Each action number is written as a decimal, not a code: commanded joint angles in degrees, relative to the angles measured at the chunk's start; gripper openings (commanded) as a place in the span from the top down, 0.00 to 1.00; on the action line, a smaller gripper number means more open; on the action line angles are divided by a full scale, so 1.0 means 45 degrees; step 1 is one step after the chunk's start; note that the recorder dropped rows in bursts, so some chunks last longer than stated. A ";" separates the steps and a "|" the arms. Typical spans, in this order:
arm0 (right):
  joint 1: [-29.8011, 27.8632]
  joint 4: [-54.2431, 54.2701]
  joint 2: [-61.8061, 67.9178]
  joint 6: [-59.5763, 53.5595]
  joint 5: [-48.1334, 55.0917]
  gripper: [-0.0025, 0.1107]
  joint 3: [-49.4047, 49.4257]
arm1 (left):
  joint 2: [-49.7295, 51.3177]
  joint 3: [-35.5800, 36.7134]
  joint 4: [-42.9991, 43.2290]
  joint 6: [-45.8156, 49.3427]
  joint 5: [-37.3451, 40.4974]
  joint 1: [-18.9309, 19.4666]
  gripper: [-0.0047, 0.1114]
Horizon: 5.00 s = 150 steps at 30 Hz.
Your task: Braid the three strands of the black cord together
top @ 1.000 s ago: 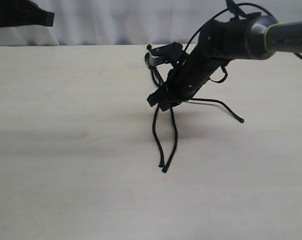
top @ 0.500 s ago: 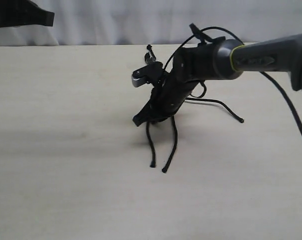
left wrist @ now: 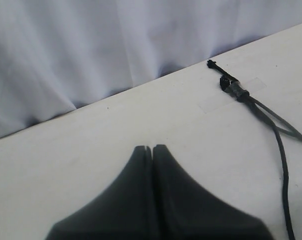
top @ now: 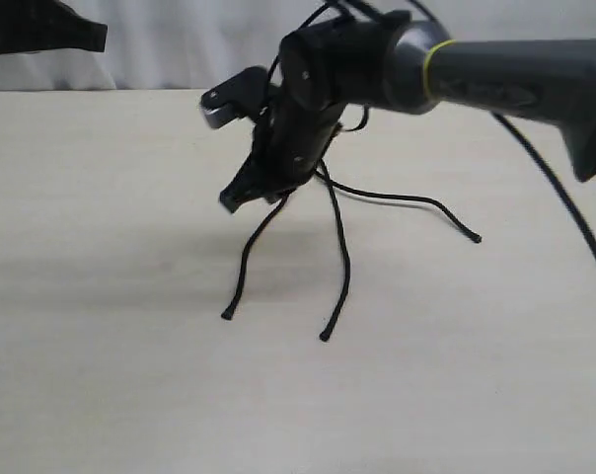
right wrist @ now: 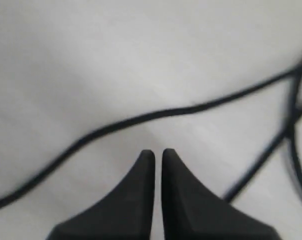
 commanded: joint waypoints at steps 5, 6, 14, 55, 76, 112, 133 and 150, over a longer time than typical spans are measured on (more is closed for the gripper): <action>-0.3032 -0.0703 -0.0173 0.0968 0.0225 0.94 0.0780 | -0.0084 0.0055 -0.0156 -0.0056 -0.0062 -0.0033 0.96; -0.3412 -0.0703 -0.0173 0.1145 0.0012 0.94 0.0994 | -0.0084 0.0055 -0.0185 -0.0056 -0.0055 -0.0033 0.96; -0.4680 -0.1108 -0.0173 0.2543 -0.0505 0.93 0.2149 | -0.0054 0.0055 -0.0603 -0.0030 0.0348 -0.0471 0.96; -0.6944 -0.2707 -0.2836 0.4840 -0.2761 0.94 0.4387 | 1.0334 -0.5634 -0.0450 0.0446 0.3268 -0.7732 0.52; -0.6936 -0.2329 -0.2836 0.4840 -0.3042 0.94 0.4387 | 0.7202 -0.5063 0.0423 0.0579 0.6789 -0.3336 0.96; -0.6936 -0.2226 -0.2836 0.4840 -0.3124 0.94 0.4387 | 0.9706 -0.2660 -0.0816 0.0687 0.3035 -0.3545 0.54; -0.6936 -0.2226 -0.2836 0.4840 -0.3124 0.94 0.4387 | 0.9682 -0.4178 0.0169 0.0447 0.4325 -0.5416 0.56; -0.6936 -0.2226 -0.2836 0.4840 -0.3124 0.94 0.4387 | 0.7771 -0.4156 0.0000 0.0583 0.3786 -0.4319 0.96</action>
